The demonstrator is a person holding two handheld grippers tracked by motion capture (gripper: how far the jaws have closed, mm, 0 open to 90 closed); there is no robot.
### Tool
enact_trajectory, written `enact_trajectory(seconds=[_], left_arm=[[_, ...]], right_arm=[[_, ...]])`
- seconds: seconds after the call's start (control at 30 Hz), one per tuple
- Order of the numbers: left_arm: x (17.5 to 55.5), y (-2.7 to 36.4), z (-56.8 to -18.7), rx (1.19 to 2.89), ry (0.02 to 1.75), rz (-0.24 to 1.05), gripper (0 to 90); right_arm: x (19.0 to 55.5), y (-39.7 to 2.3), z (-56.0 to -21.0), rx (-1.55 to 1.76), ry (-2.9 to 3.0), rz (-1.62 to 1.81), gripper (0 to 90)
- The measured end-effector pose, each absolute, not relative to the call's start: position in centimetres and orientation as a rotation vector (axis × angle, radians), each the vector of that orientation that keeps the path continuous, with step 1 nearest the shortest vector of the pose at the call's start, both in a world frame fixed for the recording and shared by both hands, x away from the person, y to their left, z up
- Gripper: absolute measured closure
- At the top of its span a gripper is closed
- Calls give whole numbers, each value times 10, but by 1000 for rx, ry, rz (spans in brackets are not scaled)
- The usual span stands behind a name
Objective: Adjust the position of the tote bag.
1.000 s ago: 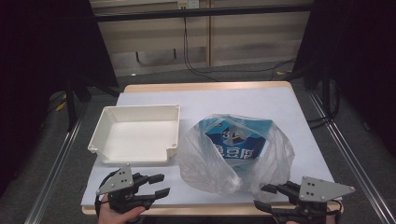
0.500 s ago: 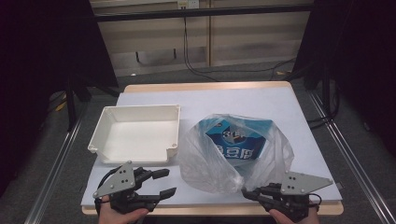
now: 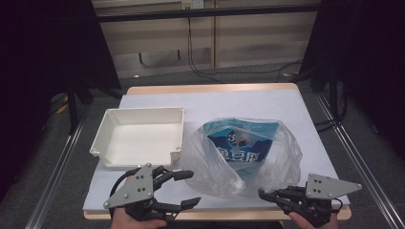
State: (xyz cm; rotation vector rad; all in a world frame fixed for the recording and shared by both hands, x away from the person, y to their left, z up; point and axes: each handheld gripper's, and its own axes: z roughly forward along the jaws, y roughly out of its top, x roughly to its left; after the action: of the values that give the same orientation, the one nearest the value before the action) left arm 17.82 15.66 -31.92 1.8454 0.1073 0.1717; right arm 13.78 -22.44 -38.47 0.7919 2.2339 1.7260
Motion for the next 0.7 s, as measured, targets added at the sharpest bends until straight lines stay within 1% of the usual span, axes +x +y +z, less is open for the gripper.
enact_trajectory(seconds=[0.13,0.37,0.47,0.57,0.67,0.7], left_arm=[[178,148,-310,1821,74,188,393],[183,135,-298,1797,48,207,332],[188,131,-292,1804,43,234,329],[194,133,-295,1818,56,231,304],[205,136,-307,1834,91,259,274],[207,136,-309,1843,84,251,259]], right_arm=[[137,-225,-384,799,2229,1725,889],[137,-227,-385,802,2224,1729,889],[137,-228,-384,801,2221,1735,889],[136,-228,-384,802,2221,1731,889],[136,-229,-383,802,2221,1733,889],[137,-229,-383,800,2220,1733,889]])
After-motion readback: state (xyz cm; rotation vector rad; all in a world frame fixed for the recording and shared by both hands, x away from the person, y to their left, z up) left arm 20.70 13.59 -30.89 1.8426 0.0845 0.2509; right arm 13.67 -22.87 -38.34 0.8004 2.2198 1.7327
